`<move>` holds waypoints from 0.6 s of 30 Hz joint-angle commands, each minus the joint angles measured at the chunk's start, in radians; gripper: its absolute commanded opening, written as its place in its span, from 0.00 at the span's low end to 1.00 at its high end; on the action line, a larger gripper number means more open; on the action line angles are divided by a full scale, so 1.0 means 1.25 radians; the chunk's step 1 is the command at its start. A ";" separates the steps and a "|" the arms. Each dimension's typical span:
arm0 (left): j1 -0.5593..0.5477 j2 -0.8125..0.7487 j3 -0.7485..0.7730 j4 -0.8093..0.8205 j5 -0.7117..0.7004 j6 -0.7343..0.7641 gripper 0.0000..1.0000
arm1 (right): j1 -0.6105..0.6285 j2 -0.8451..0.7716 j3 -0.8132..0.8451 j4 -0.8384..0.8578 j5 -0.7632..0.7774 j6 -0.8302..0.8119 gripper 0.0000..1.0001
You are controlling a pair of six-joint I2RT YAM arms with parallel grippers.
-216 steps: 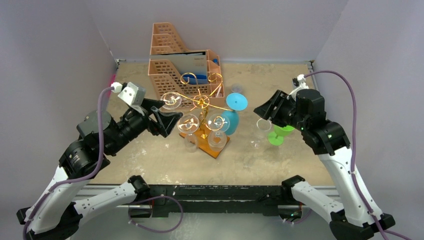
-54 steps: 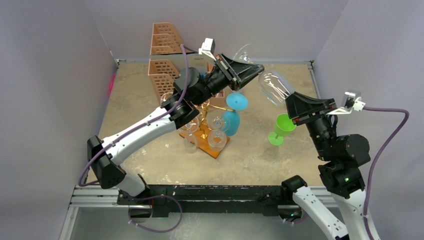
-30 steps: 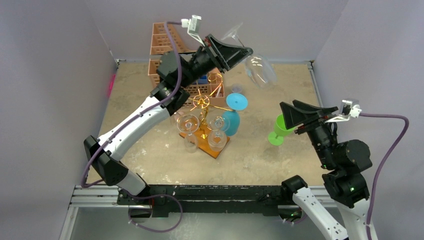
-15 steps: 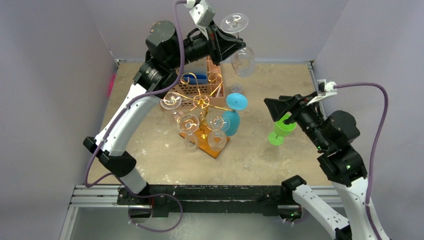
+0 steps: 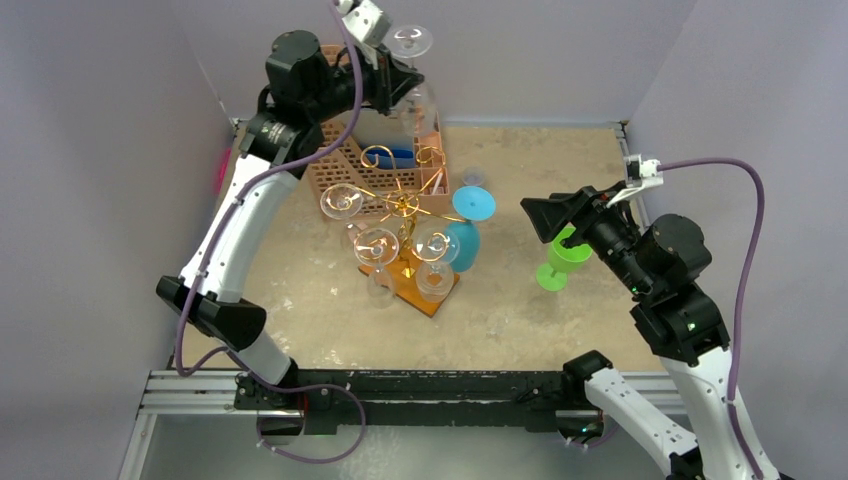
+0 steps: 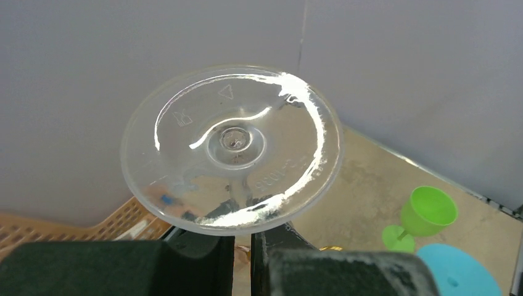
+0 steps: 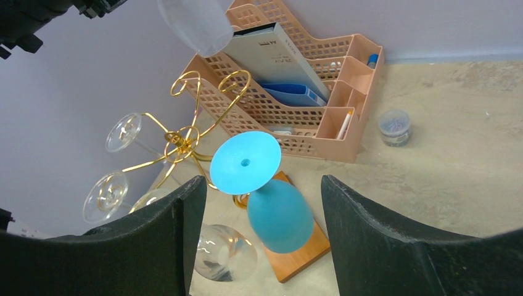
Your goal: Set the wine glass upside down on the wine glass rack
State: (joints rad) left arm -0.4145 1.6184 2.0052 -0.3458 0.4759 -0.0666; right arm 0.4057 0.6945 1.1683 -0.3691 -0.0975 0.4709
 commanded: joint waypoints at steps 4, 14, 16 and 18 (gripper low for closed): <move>0.144 -0.152 -0.136 0.071 0.089 0.040 0.00 | 0.004 0.009 0.004 0.015 -0.010 0.017 0.71; 0.301 -0.290 -0.321 0.058 0.249 0.085 0.00 | 0.003 0.017 0.000 0.016 -0.020 0.018 0.71; 0.325 -0.318 -0.351 0.058 0.300 0.095 0.00 | 0.003 0.018 -0.001 0.014 -0.018 0.013 0.71; 0.357 -0.331 -0.376 0.054 0.358 0.099 0.00 | 0.003 0.019 -0.001 0.007 -0.014 0.012 0.71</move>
State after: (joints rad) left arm -0.0273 1.2518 1.5814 -0.3294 0.7433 0.0109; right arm 0.4061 0.7113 1.1671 -0.3687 -0.0998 0.4870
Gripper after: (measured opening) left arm 0.059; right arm 0.705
